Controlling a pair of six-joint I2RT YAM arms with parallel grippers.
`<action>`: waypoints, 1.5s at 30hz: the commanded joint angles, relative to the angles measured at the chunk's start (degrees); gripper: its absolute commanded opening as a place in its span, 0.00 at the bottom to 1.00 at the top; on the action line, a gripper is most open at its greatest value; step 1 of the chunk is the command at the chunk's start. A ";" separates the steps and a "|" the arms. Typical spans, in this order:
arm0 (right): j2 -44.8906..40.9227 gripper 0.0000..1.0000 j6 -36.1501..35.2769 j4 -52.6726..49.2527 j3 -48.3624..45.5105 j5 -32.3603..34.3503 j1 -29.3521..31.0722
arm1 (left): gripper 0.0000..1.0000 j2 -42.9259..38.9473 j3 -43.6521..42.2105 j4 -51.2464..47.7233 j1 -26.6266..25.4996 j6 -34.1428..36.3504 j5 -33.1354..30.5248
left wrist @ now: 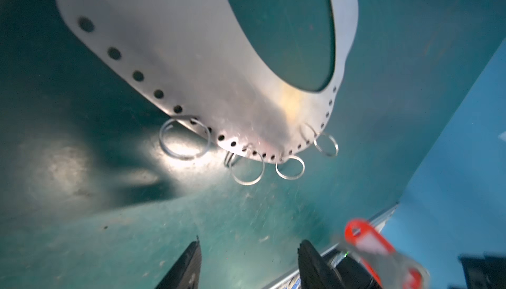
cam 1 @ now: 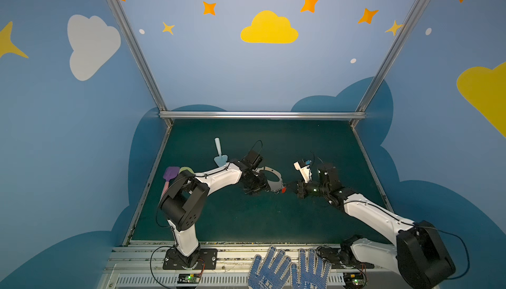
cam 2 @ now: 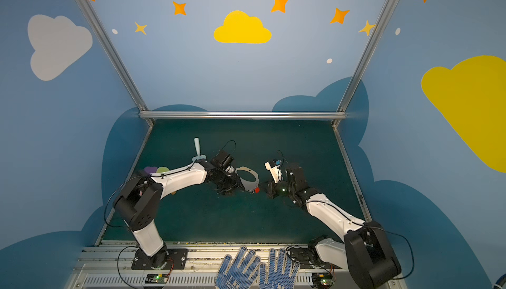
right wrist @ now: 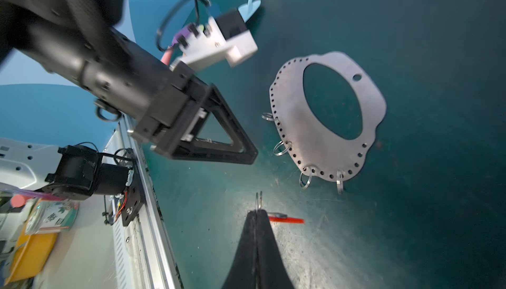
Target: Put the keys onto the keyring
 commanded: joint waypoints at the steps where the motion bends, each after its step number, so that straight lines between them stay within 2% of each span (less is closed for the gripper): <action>1: -2.80 0.00 1.05 -1.57 -1.59 2.28 -0.41 | 0.62 -1.54 -3.72 5.75 -0.25 -9.62 -4.81; 9: -4.51 0.00 1.51 -0.21 -2.97 1.49 -0.36 | 0.61 -2.27 -8.92 18.58 -1.59 -23.46 -7.95; 13: -5.26 0.00 1.45 0.08 -3.45 1.66 -0.36 | 0.58 -0.65 -9.42 21.99 -2.24 -28.57 -7.02; 23: -6.65 0.00 1.45 0.14 -3.72 1.91 -0.39 | 0.49 -0.09 -12.00 22.76 -2.61 -35.23 -8.92; 30: -5.94 0.00 1.31 0.45 -3.59 2.01 -0.42 | 0.48 1.76 -15.92 32.14 -3.17 -43.67 -6.24; 33: -6.08 0.00 1.22 0.32 -3.50 2.20 -0.40 | 0.45 2.80 -17.16 35.23 -3.22 -46.29 -5.57; 40: -7.37 0.00 1.23 0.26 -3.76 2.08 -0.42 | 0.28 2.19 -17.54 31.67 -2.95 -45.37 -7.27; 45: -7.44 0.00 1.52 1.22 -4.31 1.35 -0.35 | 0.25 0.87 -17.71 28.26 -2.14 -43.28 -8.63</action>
